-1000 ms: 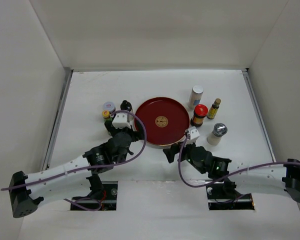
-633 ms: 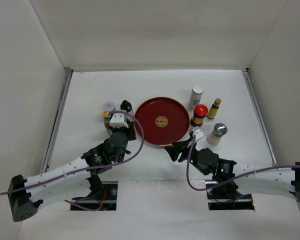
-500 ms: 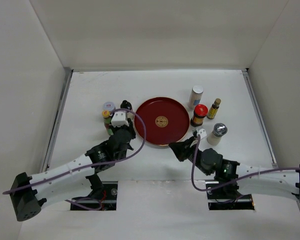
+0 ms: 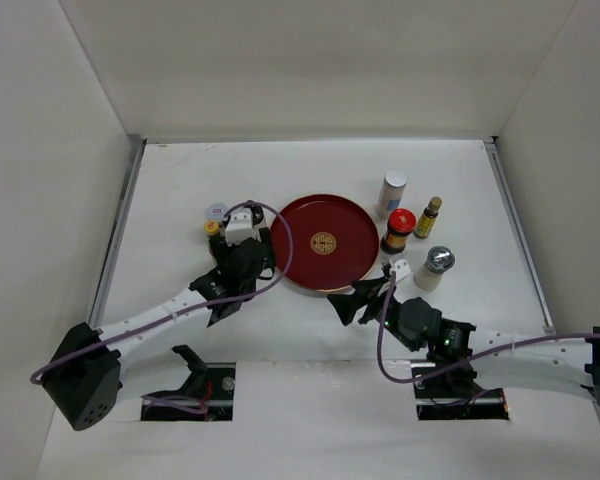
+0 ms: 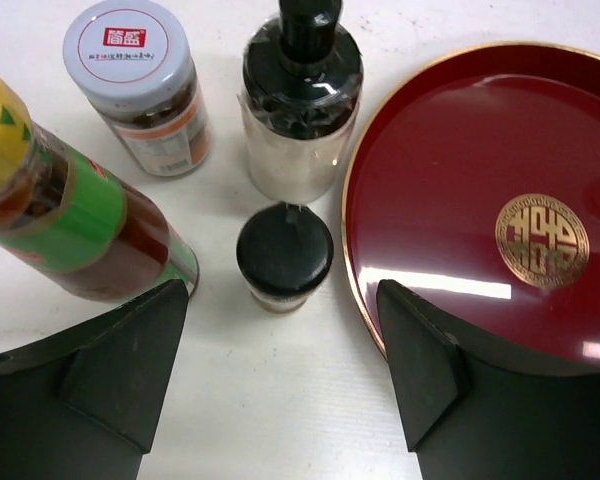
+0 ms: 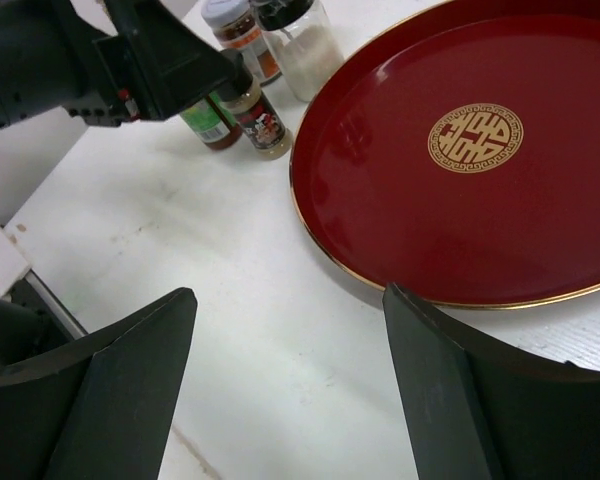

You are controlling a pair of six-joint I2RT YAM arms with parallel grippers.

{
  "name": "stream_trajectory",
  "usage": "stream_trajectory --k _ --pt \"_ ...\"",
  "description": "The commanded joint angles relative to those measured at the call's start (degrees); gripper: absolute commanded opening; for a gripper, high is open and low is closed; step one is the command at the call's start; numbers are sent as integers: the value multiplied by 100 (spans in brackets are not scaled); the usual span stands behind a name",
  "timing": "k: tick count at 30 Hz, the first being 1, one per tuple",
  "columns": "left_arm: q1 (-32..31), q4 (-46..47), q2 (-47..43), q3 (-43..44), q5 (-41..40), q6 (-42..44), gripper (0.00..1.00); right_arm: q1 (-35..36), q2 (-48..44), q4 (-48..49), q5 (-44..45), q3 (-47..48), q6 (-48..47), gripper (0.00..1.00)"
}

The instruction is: Organize the condiment bottles

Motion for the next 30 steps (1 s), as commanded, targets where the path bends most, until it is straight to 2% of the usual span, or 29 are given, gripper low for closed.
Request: stream_trajectory --k 1,7,15,16,20,23,27,30 --pt "254 564 244 -29 353 -56 76 44 -7 392 -69 38 -121 82" --pt "448 1031 1017 191 556 -38 74 44 -42 418 -122 -6 -112 82" --pt "711 1488 1519 420 494 32 61 44 -51 480 -210 -33 -139 81" --pt "755 1540 1563 420 486 41 57 44 -60 480 -210 -41 -139 81" --pt "773 1646 1599 411 486 85 31 44 -121 480 -210 -59 -139 81" --pt "485 1559 1108 315 468 128 21 44 -209 480 -210 -94 -147 81" --pt "-174 1261 273 314 30 251 20 44 -349 480 -183 -138 -147 80" --pt "-544 1233 235 673 -165 365 22 9 -516 480 -157 -208 -130 78"
